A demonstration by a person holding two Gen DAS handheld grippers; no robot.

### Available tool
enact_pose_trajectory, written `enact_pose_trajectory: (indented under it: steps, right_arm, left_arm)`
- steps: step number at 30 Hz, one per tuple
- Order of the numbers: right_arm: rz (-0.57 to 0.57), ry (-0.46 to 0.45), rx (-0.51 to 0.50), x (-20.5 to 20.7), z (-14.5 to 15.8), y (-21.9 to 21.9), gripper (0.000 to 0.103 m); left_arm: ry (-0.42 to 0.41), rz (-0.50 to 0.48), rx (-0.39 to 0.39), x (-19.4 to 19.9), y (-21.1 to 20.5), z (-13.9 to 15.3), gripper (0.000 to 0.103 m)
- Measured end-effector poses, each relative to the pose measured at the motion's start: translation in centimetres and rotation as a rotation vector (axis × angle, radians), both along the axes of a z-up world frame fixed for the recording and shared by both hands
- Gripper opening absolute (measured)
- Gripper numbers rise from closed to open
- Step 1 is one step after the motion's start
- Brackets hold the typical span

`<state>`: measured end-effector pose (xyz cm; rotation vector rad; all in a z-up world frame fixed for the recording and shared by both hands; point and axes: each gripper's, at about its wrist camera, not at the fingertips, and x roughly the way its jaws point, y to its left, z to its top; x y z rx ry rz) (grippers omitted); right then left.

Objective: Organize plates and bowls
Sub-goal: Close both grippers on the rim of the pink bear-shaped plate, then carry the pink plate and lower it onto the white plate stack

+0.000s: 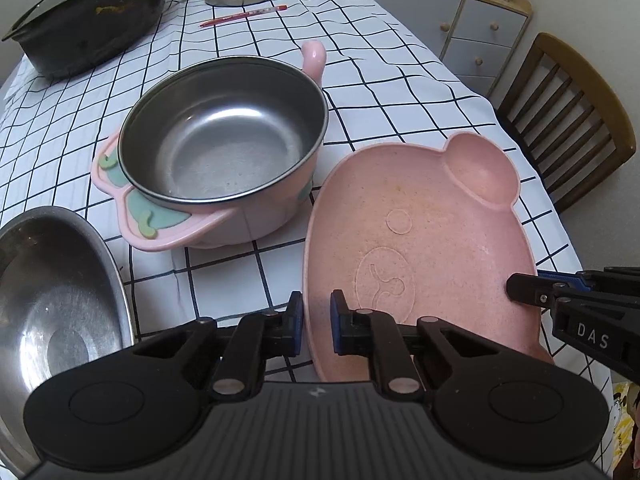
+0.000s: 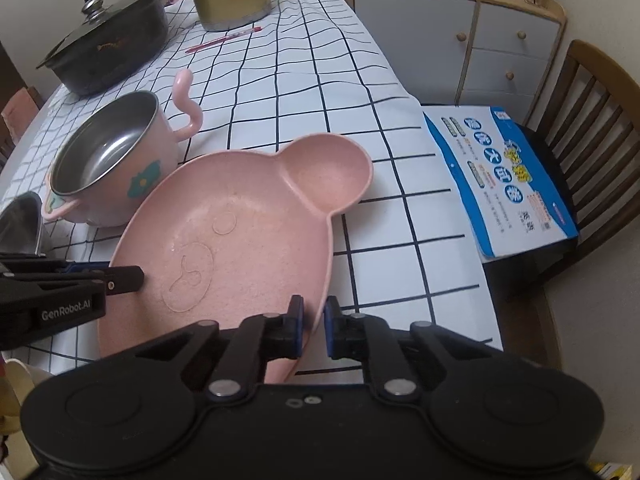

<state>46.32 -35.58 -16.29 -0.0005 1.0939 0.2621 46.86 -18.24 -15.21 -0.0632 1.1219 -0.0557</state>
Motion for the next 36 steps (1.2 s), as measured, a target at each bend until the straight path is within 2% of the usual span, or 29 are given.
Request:
enact_pose_trajectory:
  steps: [10,19,28,36]
  right_arm:
    - [-0.045,-0.02,0.021,-1.9,1.9,-1.4,0.009]
    - [-0.09,-0.052,0.037,-5.8,5.8,-2.6,0.008]
    - [-0.113,-0.082,0.05,-11.7,10.2,-1.6,0.008]
    - [-0.097,-0.102,0.075,-17.8,12.7,1.5,0.008]
  left_arm:
    - [-0.021,-0.037,-0.046,-2.0,-0.5,1.8,0.012]
    - [-0.057,-0.079,-0.072,-5.7,-1.0,5.8,0.012]
    - [-0.094,-0.111,-0.086,-12.1,0.9,10.0,0.012]
    - [-0.122,-0.124,-0.081,-18.9,4.8,12.3,0.012]
